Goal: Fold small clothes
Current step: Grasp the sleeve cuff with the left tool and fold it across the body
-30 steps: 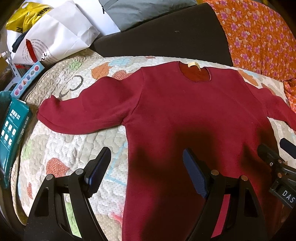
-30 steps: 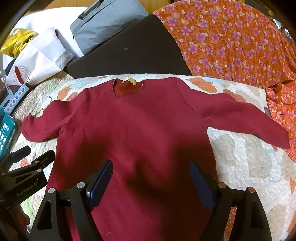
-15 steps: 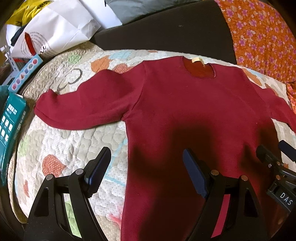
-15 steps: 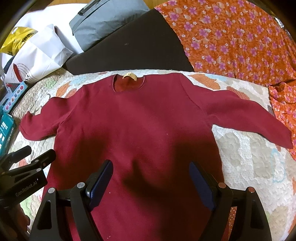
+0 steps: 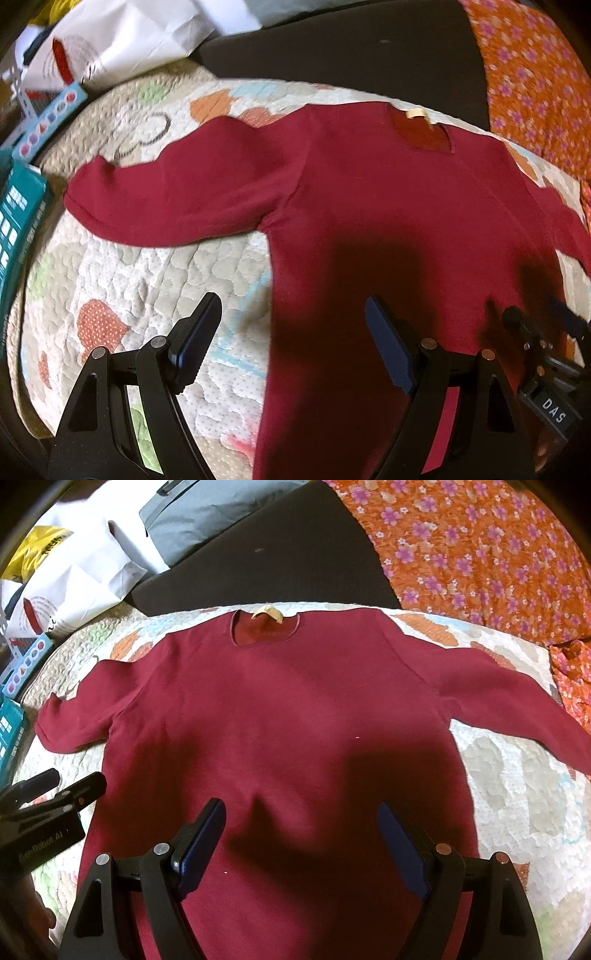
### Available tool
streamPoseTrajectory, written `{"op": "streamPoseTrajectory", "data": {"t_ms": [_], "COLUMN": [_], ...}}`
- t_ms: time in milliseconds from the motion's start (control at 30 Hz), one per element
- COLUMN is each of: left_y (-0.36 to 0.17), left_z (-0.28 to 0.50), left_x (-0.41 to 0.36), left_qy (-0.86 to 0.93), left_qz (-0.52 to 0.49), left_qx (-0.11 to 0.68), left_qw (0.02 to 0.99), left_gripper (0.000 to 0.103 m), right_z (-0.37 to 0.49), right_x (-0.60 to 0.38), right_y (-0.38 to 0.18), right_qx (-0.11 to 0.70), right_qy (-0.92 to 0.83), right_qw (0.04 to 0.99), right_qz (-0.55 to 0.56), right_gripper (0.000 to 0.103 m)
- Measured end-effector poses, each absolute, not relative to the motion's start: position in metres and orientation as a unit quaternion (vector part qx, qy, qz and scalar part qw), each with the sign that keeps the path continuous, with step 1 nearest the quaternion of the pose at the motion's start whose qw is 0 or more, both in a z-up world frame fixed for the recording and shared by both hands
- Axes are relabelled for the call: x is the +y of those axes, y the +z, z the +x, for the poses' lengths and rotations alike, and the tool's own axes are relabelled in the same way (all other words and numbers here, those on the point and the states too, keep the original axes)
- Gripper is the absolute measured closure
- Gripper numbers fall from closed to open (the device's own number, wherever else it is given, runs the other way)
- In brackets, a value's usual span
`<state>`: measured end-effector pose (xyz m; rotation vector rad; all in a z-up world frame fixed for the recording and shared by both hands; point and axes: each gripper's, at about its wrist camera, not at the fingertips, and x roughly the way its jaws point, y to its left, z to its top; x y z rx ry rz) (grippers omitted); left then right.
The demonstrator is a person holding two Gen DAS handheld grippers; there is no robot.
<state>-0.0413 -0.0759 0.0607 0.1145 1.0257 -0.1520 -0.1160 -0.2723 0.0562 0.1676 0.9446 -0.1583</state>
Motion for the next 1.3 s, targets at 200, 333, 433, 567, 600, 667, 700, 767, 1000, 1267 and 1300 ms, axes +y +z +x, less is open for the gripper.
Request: {"op": "streamPoseTrajectory", "data": {"t_ms": [200, 333, 433, 567, 600, 667, 700, 767, 1000, 1267, 1300], "left_y": [0.057, 0.059, 0.058, 0.048, 0.045, 0.039, 0.036, 0.036, 0.041, 0.109, 0.121], "left_z": [-0.001, 0.026, 0.048, 0.07, 0.075, 0.084, 0.088, 0.098, 0.122, 0.095, 0.091], "left_x": [-0.014, 0.051, 0.093, 0.142, 0.154, 0.171, 0.178, 0.188, 0.204, 0.143, 0.125], "left_qy": [-0.018, 0.045, 0.098, 0.161, 0.172, 0.18, 0.178, 0.181, 0.15, 0.022, -0.006], "left_qz": [0.008, -0.069, -0.09, -0.119, -0.132, -0.156, -0.169, -0.173, -0.218, -0.217, -0.212], "left_qx": [0.527, 0.525, 0.513, 0.51, 0.51, 0.512, 0.511, 0.491, 0.459, 0.412, 0.409], "left_qw": [0.85, 0.847, 0.848, 0.837, 0.832, 0.825, 0.823, 0.834, 0.848, 0.885, 0.888], "left_gripper": [0.022, 0.022, 0.022, 0.022, 0.022, 0.022, 0.022, 0.027, 0.091, 0.097, 0.097], "right_z": [-0.109, -0.106, -0.103, -0.1, -0.1, -0.097, -0.097, -0.095, -0.092, -0.095, -0.096], "right_x": [-0.264, -0.262, -0.261, -0.261, -0.262, -0.264, -0.265, -0.268, -0.266, -0.272, -0.273], "right_y": [0.056, 0.055, 0.051, 0.046, 0.045, 0.042, 0.041, 0.038, 0.035, 0.043, 0.044], "right_qx": [0.456, 0.456, 0.462, 0.467, 0.468, 0.471, 0.472, 0.475, 0.477, 0.466, 0.465], "right_qy": [-0.062, -0.056, -0.05, -0.046, -0.046, -0.049, -0.05, -0.053, -0.054, -0.055, -0.055], "right_qw": [0.885, 0.885, 0.882, 0.88, 0.879, 0.878, 0.877, 0.875, 0.875, 0.88, 0.88], "right_qz": [0.069, 0.07, 0.076, 0.072, 0.071, 0.07, 0.071, 0.076, 0.06, 0.077, 0.081], "right_gripper": [0.02, 0.02, 0.02, 0.02, 0.02, 0.02, 0.02, 0.02, 0.02, 0.02, 0.02]}}
